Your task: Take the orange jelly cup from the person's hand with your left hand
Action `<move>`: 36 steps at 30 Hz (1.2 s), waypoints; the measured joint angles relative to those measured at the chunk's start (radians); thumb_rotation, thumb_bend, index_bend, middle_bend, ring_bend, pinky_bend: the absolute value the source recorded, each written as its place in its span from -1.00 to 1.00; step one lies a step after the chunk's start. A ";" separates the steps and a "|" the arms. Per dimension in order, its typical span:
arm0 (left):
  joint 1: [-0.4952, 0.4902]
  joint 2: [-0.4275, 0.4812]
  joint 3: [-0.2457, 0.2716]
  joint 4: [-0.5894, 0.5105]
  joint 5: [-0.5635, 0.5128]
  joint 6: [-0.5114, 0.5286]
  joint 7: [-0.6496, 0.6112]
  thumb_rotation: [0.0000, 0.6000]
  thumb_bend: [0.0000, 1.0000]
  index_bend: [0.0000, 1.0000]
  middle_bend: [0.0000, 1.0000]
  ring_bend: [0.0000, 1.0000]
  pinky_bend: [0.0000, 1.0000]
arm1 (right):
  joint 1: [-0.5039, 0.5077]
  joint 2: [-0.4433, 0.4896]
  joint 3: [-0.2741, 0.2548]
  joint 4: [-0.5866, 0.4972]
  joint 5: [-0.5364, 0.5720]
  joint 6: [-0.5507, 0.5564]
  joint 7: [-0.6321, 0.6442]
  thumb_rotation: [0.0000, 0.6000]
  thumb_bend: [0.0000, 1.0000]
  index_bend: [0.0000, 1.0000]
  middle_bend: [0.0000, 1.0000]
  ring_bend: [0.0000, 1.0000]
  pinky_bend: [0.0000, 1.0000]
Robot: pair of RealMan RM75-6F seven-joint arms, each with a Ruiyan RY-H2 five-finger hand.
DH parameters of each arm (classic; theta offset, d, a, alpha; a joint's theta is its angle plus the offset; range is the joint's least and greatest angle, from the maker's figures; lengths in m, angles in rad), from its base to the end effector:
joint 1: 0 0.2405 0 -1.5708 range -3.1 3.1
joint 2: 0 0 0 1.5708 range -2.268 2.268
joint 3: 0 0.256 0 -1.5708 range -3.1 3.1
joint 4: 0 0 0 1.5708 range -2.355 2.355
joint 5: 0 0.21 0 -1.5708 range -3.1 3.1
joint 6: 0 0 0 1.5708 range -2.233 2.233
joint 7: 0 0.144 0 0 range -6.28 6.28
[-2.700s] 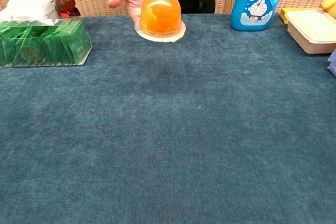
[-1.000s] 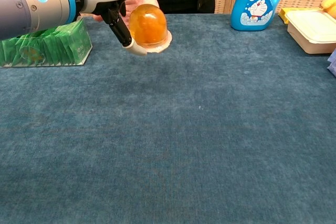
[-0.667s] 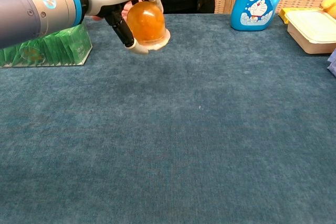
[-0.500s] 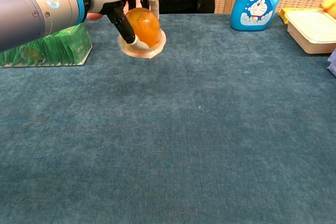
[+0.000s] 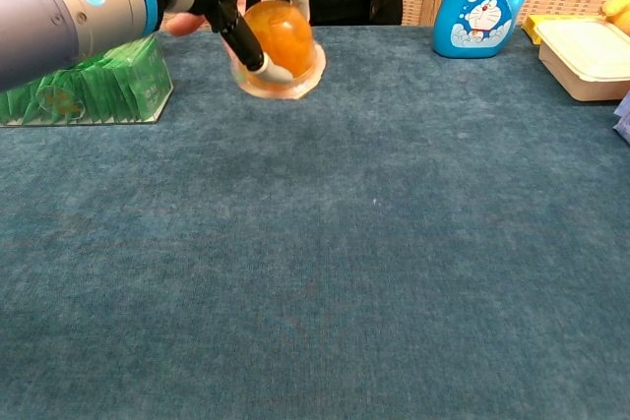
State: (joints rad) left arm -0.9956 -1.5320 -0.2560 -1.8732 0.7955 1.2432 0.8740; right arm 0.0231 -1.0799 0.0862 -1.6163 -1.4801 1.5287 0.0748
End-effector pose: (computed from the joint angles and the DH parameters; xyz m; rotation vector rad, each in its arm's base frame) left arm -0.0152 0.3237 0.0116 -1.8782 -0.6806 -0.9836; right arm -0.3206 -0.1688 0.1834 1.2739 -0.9139 0.9362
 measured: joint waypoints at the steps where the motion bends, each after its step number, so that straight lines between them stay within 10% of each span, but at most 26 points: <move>1: 0.002 0.006 -0.001 -0.014 0.011 0.004 -0.003 1.00 -0.56 0.02 -0.02 -0.08 0.14 | 0.000 0.000 0.000 0.000 0.000 0.000 0.000 1.00 -0.67 -0.70 -0.91 -0.92 -1.00; 16: 0.135 0.149 0.145 -0.195 0.249 0.073 -0.089 1.00 -0.55 0.02 -0.02 -0.08 0.14 | 0.000 -0.002 -0.005 -0.007 -0.005 -0.001 -0.007 1.00 -0.67 -0.70 -0.91 -0.92 -1.00; 29: 0.248 0.065 0.250 0.139 0.302 -0.033 -0.356 1.00 -0.56 0.00 -0.07 -0.19 0.05 | 0.003 -0.010 -0.009 -0.009 -0.006 -0.009 -0.028 1.00 -0.67 -0.70 -0.91 -0.92 -1.00; 36: 0.248 0.032 0.230 0.191 0.228 -0.135 -0.375 1.00 -0.69 -1.00 -1.00 -1.00 -0.49 | 0.004 -0.009 -0.007 -0.007 0.000 -0.012 -0.026 1.00 -0.67 -0.70 -0.91 -0.92 -1.00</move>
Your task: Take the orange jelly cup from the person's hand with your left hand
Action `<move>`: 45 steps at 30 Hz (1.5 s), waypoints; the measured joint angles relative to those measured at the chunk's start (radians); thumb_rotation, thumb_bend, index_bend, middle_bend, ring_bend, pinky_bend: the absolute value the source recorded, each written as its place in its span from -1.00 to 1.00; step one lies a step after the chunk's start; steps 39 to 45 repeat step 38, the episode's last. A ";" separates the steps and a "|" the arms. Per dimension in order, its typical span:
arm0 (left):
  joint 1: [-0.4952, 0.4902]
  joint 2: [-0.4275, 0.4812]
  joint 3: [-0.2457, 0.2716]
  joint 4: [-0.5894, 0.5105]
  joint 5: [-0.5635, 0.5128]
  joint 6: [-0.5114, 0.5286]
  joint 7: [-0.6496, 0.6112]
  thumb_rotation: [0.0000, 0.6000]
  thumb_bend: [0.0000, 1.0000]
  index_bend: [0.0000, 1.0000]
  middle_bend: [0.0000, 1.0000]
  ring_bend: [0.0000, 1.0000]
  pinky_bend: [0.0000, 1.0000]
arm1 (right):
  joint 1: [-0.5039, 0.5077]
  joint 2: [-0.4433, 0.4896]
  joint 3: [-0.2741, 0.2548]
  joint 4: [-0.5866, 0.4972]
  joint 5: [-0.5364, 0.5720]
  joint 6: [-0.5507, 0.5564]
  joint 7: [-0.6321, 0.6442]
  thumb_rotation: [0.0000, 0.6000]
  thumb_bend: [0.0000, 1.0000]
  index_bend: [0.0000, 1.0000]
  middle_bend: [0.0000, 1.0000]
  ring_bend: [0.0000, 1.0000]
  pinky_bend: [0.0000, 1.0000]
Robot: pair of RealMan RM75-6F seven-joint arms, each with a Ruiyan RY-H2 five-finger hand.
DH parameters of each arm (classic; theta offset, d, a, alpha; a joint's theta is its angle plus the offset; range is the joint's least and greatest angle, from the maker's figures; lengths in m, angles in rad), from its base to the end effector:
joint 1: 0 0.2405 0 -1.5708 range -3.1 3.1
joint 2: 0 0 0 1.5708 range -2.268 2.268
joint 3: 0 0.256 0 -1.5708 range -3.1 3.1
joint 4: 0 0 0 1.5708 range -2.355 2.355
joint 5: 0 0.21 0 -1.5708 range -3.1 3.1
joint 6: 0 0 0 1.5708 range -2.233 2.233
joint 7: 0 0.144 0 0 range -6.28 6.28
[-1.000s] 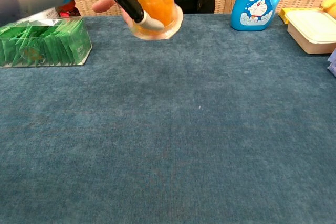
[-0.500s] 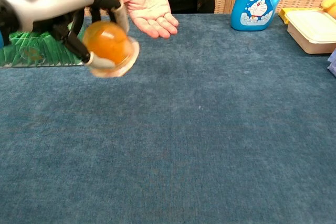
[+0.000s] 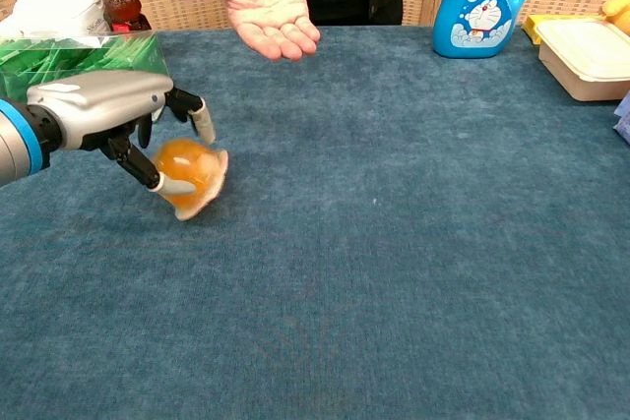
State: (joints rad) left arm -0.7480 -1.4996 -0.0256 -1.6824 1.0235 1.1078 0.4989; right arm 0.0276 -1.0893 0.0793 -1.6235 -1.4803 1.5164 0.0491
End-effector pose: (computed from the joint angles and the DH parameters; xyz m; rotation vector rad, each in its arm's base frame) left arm -0.1483 0.2974 -0.0152 -1.9276 -0.9293 -0.8294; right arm -0.3192 -0.1689 0.1770 1.2904 -0.9209 0.9196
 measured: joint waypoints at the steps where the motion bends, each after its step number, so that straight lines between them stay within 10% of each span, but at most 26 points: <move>1: -0.001 0.001 -0.002 -0.006 -0.010 -0.003 0.012 1.00 -0.71 -1.00 -1.00 -1.00 -0.52 | 0.000 0.000 0.000 0.000 0.000 0.000 0.000 1.00 -0.67 -0.70 -0.91 -0.92 -1.00; 11: 0.046 0.105 0.005 -0.173 0.036 0.093 0.066 1.00 -0.76 -1.00 -1.00 -1.00 -0.74 | -0.002 0.001 -0.001 -0.004 -0.005 0.006 -0.003 1.00 -0.67 -0.70 -0.91 -0.92 -1.00; 28: 0.528 0.358 0.247 -0.263 0.436 0.674 -0.114 1.00 -0.83 -1.00 -1.00 -1.00 -0.95 | -0.012 -0.001 -0.007 -0.020 -0.030 0.038 -0.027 1.00 -0.67 -0.70 -0.91 -0.92 -1.00; 45: 0.625 0.404 0.249 -0.160 0.493 0.687 -0.264 1.00 -0.83 -1.00 -1.00 -1.00 -0.95 | -0.020 0.005 -0.003 -0.022 -0.028 0.054 -0.024 1.00 -0.67 -0.70 -0.91 -0.92 -1.00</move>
